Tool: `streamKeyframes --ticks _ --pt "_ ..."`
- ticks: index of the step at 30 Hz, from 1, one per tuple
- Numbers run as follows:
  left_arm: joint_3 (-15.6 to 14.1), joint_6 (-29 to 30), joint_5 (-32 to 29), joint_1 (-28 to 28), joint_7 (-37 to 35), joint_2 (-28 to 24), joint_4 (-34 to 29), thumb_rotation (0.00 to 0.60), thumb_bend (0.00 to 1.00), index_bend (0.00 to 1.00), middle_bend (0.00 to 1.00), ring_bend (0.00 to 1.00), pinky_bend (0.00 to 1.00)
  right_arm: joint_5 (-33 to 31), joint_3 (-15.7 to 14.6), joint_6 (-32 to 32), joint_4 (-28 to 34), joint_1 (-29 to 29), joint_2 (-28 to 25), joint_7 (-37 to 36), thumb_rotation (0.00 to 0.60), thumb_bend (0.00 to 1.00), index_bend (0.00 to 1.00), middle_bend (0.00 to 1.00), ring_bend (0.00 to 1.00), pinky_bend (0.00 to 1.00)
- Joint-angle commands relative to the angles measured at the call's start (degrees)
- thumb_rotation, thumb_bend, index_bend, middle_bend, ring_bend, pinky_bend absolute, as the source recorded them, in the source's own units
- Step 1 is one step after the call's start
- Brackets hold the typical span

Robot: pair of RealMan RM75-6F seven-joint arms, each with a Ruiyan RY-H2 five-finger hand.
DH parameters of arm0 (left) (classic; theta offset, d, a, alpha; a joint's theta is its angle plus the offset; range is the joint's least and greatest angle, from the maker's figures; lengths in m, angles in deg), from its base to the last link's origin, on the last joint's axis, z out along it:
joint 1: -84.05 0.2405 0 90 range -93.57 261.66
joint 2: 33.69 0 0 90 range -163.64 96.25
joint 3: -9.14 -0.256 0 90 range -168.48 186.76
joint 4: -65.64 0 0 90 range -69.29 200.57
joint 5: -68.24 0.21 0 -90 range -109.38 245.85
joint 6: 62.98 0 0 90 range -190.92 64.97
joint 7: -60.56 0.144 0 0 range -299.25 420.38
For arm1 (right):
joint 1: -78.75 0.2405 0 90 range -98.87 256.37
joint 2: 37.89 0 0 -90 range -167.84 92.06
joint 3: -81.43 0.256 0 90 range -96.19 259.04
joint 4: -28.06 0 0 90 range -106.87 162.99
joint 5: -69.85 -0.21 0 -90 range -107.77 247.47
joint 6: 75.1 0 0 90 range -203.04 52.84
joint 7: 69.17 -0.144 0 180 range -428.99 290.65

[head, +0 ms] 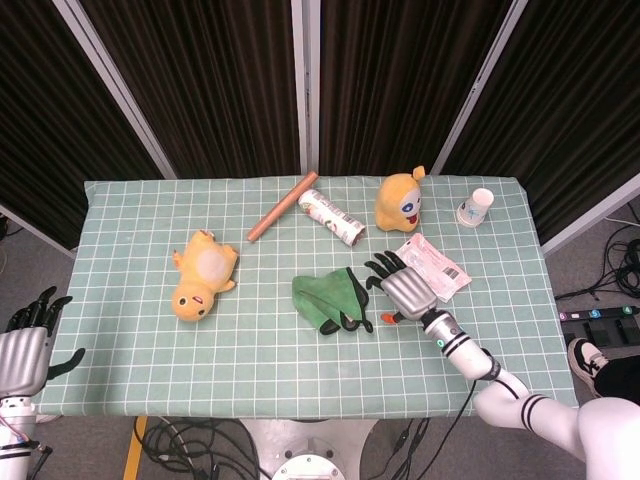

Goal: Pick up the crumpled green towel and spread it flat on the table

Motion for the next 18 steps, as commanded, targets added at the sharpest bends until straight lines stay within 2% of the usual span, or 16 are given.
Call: streamKeyframes --ticks 1,13,18 --pt "0.09 -0.18 -0.18 -0.07 -0.09 -0.04 -0.06 0.6 0.24 0.23 0.18 0.18 0.2 1.43 -0.94 -0.85 -3.54 1.88 2.87 -1.37 0.563 0.0 0.38 0.12 0.0 0.0" --pt "0.09 -0.88 -0.79 -0.13 -0.76 -0.55 -0.59 0.6 0.24 0.23 0.18 0.18 0.2 3.45 -3.28 -3.63 -10.64 4.58 8.0 -4.01 0.564 0.01 0.38 0.12 0.0 0.0" --pt "0.02 -0.93 -0.95 -0.05 -0.82 -0.65 -0.69 0.6 0.24 0.23 0.18 0.18 0.2 3.96 -4.04 -5.05 -12.2 5.17 9.13 -5.53 0.559 0.09 0.38 0.13 0.0 0.0"
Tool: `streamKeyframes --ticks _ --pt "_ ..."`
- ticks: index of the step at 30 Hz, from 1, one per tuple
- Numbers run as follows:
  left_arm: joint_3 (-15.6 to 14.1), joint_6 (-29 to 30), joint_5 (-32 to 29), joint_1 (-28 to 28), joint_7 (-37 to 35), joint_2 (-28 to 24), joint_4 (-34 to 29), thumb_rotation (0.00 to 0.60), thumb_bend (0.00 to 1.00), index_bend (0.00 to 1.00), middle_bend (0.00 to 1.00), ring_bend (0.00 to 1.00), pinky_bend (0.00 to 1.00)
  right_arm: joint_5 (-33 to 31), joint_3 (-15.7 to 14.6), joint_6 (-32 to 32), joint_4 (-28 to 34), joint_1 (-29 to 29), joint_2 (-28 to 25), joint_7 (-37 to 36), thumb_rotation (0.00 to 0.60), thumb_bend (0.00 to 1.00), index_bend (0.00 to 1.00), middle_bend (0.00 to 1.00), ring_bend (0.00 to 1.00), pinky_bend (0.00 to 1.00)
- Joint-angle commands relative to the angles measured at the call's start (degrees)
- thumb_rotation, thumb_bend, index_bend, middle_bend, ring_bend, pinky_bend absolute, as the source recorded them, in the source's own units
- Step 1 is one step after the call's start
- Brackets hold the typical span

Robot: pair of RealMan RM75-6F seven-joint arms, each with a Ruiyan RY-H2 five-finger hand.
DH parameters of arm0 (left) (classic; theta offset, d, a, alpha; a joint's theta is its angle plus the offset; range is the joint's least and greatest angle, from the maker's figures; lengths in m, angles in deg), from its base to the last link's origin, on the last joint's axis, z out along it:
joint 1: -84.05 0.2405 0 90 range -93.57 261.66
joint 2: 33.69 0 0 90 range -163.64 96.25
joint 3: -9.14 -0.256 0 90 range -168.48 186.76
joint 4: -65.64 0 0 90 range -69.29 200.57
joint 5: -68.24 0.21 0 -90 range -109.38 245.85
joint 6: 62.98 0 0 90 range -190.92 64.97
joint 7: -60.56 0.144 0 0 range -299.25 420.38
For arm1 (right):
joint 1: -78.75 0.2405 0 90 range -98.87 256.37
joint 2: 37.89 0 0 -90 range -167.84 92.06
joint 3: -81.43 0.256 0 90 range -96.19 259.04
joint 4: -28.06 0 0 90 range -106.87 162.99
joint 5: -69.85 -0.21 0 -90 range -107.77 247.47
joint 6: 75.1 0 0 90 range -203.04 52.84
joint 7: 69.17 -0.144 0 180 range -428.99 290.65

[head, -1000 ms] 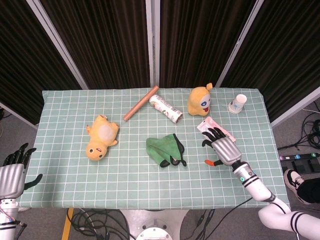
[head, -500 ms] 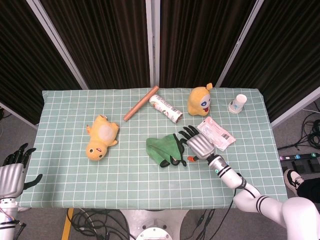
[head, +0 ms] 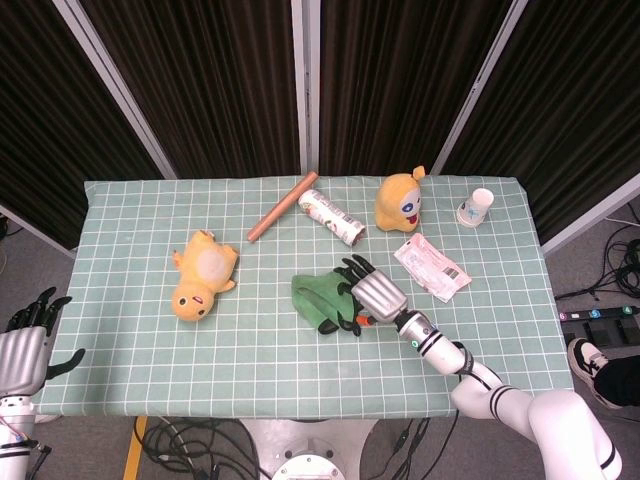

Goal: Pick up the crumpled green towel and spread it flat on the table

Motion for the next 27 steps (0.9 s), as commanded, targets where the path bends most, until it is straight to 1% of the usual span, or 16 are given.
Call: streamKeyframes --ticks 1,4,8,14,20,27 --pt "0.0 0.04 -0.04 0.04 -0.03 -0.02 0.04 0.6 0.24 0.23 0.18 0.18 0.2 0.18 -0.33 -0.4 -0.62 0.38 0.48 -0.65 0.562 0.1 0.38 0.13 0.0 0.0" --pt "0.03 -0.06 -0.11 0.0 -0.18 -0.09 -0.02 0.6 0.24 0.23 0.18 0.18 0.2 0.35 -0.6 -0.9 -1.66 0.82 1.19 -0.93 0.56 0.17 0.39 0.14 0.0 0.0" --pt "0.03 -0.19 -0.22 0.0 -0.43 -0.23 -0.13 0.6 0.24 0.23 0.18 0.18 0.2 0.1 -0.62 -1.24 -3.11 1.42 2.49 -1.66 0.565 0.23 0.4 0.16 0.0 0.0" --pt "0.1 -0.23 -0.45 0.07 -0.74 -0.48 -0.14 0.6 0.24 0.23 0.18 0.18 0.2 -0.43 -0.22 -1.91 -5.02 2.27 4.21 -3.16 0.577 0.34 0.45 0.18 0.01 0.0" --pt "0.2 -0.5 -0.26 -0.14 -1.45 -0.77 -0.13 0.6 0.24 0.23 0.18 0.18 0.2 -1.23 0.49 -3.11 -5.5 2.76 4.97 -4.52 0.597 0.38 0.53 0.21 0.02 0.0" --pt "0.75 -1.29 0.62 -1.36 -2.45 -0.29 1.12 0.6 0.23 0.23 0.18 0.18 0.2 -2.61 1.63 -4.19 -4.91 2.98 5.7 -4.55 0.6 0.38 0.69 0.26 0.05 0.0"
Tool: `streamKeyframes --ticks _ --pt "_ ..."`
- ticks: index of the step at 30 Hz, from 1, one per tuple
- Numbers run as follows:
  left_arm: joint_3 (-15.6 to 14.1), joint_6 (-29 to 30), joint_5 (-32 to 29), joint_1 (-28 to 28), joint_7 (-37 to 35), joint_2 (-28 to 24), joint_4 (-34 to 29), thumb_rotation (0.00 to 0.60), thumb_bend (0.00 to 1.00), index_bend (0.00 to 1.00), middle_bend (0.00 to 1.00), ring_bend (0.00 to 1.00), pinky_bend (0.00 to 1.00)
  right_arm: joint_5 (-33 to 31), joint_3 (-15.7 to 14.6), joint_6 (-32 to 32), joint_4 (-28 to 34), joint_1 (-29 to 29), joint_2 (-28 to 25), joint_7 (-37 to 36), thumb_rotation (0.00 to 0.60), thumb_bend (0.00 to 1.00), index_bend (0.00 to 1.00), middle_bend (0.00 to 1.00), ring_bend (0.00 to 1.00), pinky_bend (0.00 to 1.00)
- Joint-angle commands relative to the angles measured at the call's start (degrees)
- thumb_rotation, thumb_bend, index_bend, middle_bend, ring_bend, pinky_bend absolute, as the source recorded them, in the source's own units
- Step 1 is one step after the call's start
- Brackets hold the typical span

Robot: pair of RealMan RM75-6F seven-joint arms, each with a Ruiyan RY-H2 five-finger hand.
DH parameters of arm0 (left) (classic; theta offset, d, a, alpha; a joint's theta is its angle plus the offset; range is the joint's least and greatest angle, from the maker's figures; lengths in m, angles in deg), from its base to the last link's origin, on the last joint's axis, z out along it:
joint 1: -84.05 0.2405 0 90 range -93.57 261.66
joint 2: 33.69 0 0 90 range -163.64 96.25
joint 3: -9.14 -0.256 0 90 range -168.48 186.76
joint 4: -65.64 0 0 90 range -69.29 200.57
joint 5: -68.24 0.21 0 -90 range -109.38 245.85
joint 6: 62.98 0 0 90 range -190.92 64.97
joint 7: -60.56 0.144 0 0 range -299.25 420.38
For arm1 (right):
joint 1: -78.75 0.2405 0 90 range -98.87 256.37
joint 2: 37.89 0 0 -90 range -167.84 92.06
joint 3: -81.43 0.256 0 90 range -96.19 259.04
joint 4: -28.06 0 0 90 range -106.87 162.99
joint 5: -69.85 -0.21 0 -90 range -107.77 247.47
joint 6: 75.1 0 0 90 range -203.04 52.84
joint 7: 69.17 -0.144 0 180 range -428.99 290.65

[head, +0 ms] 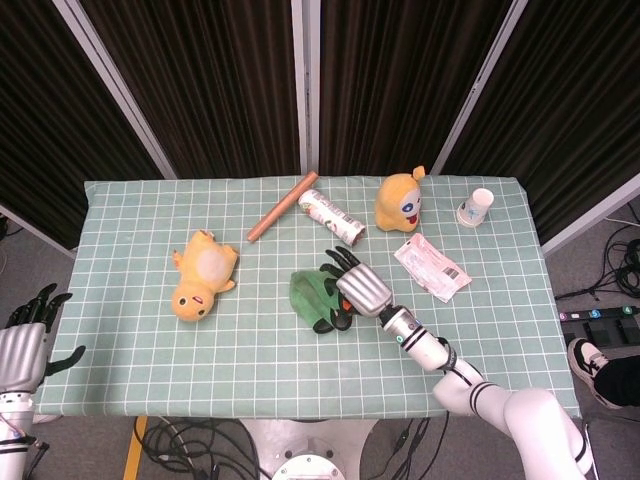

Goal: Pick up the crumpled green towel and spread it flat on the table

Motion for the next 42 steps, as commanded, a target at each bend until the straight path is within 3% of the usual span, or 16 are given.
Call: streamKeyframes --ticks 1,10,23,31,35,40,42 --pt "0.39 -0.52 0.29 -0.64 -0.68 0.23 0.45 0.6 0.23 0.23 0.18 0.18 0.2 -0.47 0.43 -0.5 0.32 -0.01 0.32 0.08 0.6 0.38 0.7 0.27 0.05 0.0" --pt "2.13 -4.23 2.8 -4.66 -8.69 0.3 -0.02 0.6 0.22 0.24 0.18 0.18 0.21 -3.03 5.0 -6.09 6.59 -0.44 -2.09 5.58 0.6 0.38 0.75 0.29 0.06 0.0" --pt "5.58 -16.58 2.46 -15.43 -19.68 3.81 -0.32 0.6 0.2 0.27 0.2 0.19 0.23 -8.89 14.17 -8.98 27.94 -0.64 -15.23 22.95 0.6 0.37 0.74 0.29 0.05 0.0" --pt "7.22 -21.87 0.19 -20.28 -24.17 7.3 -0.02 0.6 0.16 0.34 0.23 0.21 0.24 -9.8 16.57 -10.36 38.51 -0.98 -21.69 32.0 0.6 0.38 0.74 0.27 0.03 0.0" --pt "8.51 -25.8 -3.05 -22.9 -26.22 8.98 0.69 0.6 0.14 0.37 0.23 0.21 0.24 -11.01 16.37 -7.49 41.17 0.63 -21.87 37.13 0.6 0.37 0.74 0.27 0.01 0.0" --pt "9.63 -30.53 -7.76 -26.3 -24.94 11.07 2.73 0.596 0.09 0.37 0.23 0.21 0.24 -15.27 16.84 -2.51 40.28 4.31 -18.61 45.83 0.6 0.37 0.73 0.26 0.0 0.0" --pt "9.92 -30.57 -9.69 -27.12 -22.62 12.45 3.85 0.557 0.07 0.37 0.23 0.21 0.24 -17.34 17.36 -1.39 39.71 5.71 -16.91 49.32 0.6 0.37 0.73 0.26 0.0 0.0"
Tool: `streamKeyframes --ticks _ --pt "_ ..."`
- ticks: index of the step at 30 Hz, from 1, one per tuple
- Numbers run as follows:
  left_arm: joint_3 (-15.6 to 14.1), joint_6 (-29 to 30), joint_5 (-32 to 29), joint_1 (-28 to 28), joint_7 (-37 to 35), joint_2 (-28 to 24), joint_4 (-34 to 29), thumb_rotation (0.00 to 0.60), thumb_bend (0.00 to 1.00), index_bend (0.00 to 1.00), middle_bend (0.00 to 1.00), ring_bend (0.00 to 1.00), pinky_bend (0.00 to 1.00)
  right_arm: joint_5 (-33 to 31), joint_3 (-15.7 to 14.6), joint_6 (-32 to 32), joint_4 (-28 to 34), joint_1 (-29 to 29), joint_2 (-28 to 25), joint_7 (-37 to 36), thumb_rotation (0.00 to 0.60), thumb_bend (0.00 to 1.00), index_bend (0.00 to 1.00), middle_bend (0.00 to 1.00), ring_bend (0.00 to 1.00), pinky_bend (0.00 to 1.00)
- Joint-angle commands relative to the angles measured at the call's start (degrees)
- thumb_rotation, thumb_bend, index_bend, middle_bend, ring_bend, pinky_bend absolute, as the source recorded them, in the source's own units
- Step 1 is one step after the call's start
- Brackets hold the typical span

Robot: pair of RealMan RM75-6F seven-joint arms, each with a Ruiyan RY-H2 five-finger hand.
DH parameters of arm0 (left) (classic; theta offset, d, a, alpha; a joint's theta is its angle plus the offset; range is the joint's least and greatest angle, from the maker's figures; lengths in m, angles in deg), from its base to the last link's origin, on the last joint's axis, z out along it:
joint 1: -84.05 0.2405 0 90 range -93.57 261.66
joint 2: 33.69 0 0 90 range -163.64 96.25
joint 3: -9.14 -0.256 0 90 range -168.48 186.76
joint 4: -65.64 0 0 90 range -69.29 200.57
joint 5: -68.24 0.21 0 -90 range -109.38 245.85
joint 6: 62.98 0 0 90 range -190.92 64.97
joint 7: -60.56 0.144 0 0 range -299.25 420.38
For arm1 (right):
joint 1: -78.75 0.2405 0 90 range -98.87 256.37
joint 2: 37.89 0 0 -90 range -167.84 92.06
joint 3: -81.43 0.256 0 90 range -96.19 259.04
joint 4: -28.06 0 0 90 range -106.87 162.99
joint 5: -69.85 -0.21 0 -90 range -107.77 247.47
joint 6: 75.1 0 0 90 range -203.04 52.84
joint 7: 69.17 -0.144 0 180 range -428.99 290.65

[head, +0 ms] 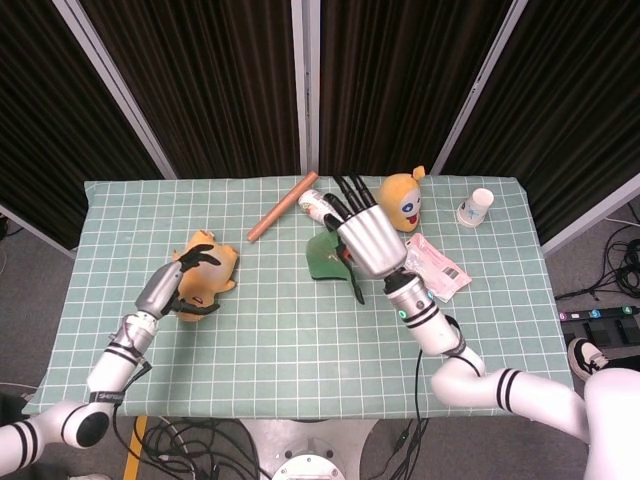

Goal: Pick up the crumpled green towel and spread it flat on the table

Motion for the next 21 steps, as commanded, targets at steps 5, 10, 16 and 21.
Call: streamKeyframes --ticks 5,10,16,21 --pt "1.43 -2.78 -9.03 -4.24 8.72 4.83 4.29 0.388 0.03 0.35 0.23 0.21 0.24 -8.63 2.66 3.98 -2.11 5.78 7.11 10.92 0.6 0.38 0.73 0.26 0.0 0.0" --pt "1.54 -3.02 -13.56 -5.79 13.35 6.68 5.12 0.302 0.01 0.35 0.23 0.21 0.25 -11.14 3.9 2.76 -2.83 7.98 10.75 14.17 0.6 0.37 0.73 0.25 0.0 0.0" --pt "1.98 -3.37 -17.33 -7.52 16.75 8.55 6.03 0.297 0.01 0.35 0.23 0.21 0.25 -13.99 5.53 1.35 -4.32 10.69 14.43 17.84 0.6 0.37 0.73 0.25 0.0 0.0" --pt "1.83 -3.71 -18.42 -8.51 18.39 9.39 6.25 0.294 0.01 0.35 0.23 0.21 0.25 -16.41 7.12 0.8 -7.49 13.26 17.24 20.12 0.6 0.37 0.73 0.25 0.0 0.0"
